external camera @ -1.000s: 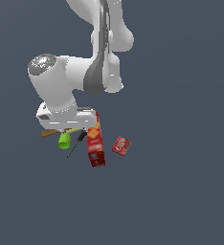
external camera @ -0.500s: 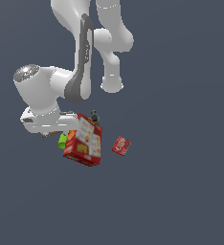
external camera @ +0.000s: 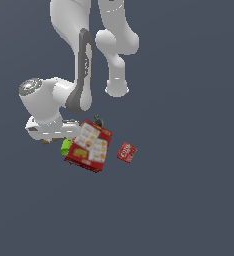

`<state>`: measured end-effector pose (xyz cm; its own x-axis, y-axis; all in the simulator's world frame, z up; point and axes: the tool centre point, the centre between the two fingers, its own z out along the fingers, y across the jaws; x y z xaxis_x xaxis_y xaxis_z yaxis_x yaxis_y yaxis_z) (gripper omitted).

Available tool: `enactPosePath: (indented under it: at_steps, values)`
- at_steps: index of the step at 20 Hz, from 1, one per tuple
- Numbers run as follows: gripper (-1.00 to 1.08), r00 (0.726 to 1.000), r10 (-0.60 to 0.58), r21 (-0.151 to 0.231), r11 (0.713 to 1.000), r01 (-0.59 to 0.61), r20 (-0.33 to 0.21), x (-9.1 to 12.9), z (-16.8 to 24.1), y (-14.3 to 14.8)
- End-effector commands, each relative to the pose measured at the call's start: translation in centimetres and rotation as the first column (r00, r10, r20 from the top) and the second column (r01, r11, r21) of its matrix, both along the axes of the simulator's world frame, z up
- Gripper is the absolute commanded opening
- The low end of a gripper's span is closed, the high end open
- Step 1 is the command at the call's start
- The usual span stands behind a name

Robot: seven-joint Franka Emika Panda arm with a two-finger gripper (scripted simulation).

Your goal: Pick up a designated object from a clutter of objects.

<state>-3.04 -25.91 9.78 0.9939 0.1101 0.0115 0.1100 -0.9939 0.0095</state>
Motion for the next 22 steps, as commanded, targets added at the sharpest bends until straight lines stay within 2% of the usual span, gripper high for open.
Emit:
enactPosePath:
  at_steps: [1, 14, 19, 20, 22]
  values:
    - [1.0, 1.0, 0.001, 0.0, 1.0, -0.001, 0.002, 0.1, 0.0, 0.0]
    - [1.0, 1.0, 0.013, 0.007, 1.0, -0.013, -0.011, -0.2, -5.1, 0.8]
    - [1.0, 1.0, 0.015, 0.008, 1.0, -0.015, -0.012, -0.2, -5.8, 0.9]
    - [-1.0, 1.0, 0.015, 0.008, 1.0, -0.015, -0.012, -0.2, -5.8, 0.9]
    - [-1.0, 1.0, 0.015, 0.008, 1.0, -0.015, -0.012, -0.2, -5.8, 0.9]
